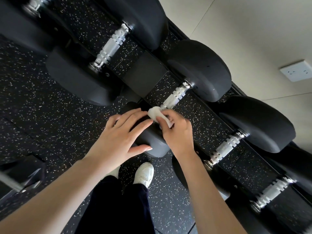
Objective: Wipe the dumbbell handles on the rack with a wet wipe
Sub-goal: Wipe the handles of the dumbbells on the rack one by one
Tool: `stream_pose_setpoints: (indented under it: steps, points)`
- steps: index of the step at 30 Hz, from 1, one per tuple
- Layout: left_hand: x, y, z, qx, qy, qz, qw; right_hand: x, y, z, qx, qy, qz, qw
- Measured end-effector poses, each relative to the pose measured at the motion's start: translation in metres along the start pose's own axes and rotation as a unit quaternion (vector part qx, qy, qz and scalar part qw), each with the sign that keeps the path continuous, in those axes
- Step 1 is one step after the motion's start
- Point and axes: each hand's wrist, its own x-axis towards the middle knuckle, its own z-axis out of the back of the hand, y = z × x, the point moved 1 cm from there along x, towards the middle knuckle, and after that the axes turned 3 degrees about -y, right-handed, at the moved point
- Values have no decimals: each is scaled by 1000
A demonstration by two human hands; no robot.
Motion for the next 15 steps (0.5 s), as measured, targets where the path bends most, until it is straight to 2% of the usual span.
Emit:
stream_pose_setpoints:
  steps: [3, 8, 12, 15]
  points:
    - [-2, -1, -1, -11, -2, 32, 999, 7, 4, -4, -13, -1, 13, 1000]
    - [-4, 0, -2, -25, -8, 69, 997, 24, 19, -3, -139, 107, -20, 984]
    - [-6, 1, -4, -36, -12, 96, 995, 34, 33, -8, -138, 155, -69, 976]
    - [-5, 4, -5, -44, -3, 109, 993, 39, 39, -11, -188, 174, -87, 963]
